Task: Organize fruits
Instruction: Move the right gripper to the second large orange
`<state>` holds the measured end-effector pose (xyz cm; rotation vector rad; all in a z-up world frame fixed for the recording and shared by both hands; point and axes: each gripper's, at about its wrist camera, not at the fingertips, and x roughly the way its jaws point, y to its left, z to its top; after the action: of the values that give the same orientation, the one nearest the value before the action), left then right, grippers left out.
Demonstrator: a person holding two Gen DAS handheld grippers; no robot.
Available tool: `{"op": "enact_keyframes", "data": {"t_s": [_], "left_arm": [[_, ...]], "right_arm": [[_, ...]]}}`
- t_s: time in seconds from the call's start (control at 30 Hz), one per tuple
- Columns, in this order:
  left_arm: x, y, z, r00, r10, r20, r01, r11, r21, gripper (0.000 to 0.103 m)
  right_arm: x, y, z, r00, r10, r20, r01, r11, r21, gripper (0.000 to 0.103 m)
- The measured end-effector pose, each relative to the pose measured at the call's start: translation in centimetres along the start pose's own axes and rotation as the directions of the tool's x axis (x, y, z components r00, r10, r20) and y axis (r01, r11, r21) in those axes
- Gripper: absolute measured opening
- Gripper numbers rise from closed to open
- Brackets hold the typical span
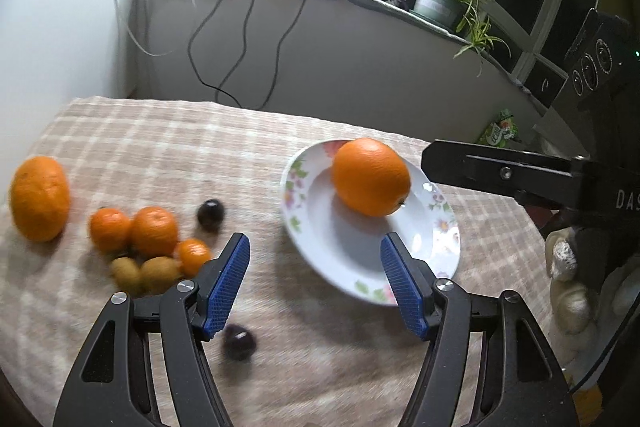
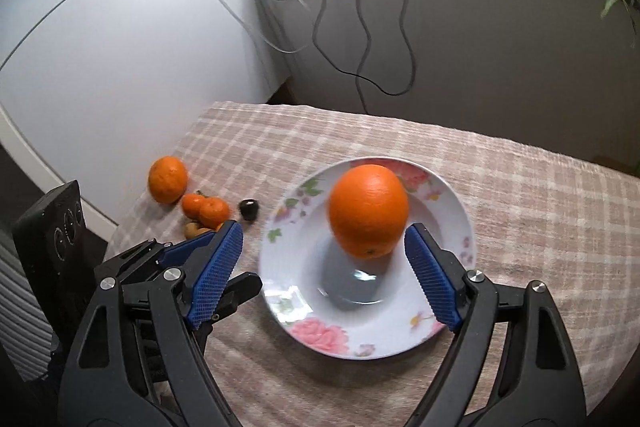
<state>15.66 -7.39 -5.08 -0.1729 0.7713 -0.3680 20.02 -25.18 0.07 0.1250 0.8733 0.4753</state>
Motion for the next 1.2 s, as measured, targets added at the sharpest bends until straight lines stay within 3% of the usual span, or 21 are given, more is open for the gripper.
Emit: {"op": "enact_keyframes", "data": {"t_s": [0.17, 0.73, 0.93, 1.1, 1.2], "left_arm": [[-1.9, 2.2, -0.6, 0.999, 0.038, 0.025, -0.037, 0.999, -0.017, 0.068], [-5.8, 10.8, -2.1, 0.981, 0.181, 0.07, -0.172, 0.978, -0.121, 0.07], [-6.3, 14.4, -2.2, 0.972, 0.222, 0.072, -0.206, 0.962, -0.178, 0.07], [-5.9, 16.7, -2.1, 0.975, 0.211, 0.065, -0.193, 0.958, -0.212, 0.07], [-5.4, 17.9, -1.9, 0.982, 0.182, 0.056, -0.164, 0.956, -0.242, 0.07]], "right_arm": [[0.1, 2.4, 0.2, 1.0, -0.027, 0.016, 0.027, 0.998, -0.062, 0.086], [4.6, 9.5, 1.4, 1.0, 0.025, -0.016, -0.027, 0.981, -0.194, 0.085], [7.5, 12.1, 1.9, 0.996, 0.06, -0.059, -0.071, 0.974, -0.213, 0.077], [9.7, 13.8, 2.4, 0.991, 0.089, -0.096, -0.108, 0.971, -0.214, 0.077], [11.4, 14.6, 3.0, 0.983, 0.125, -0.134, -0.148, 0.971, -0.186, 0.067]]}}
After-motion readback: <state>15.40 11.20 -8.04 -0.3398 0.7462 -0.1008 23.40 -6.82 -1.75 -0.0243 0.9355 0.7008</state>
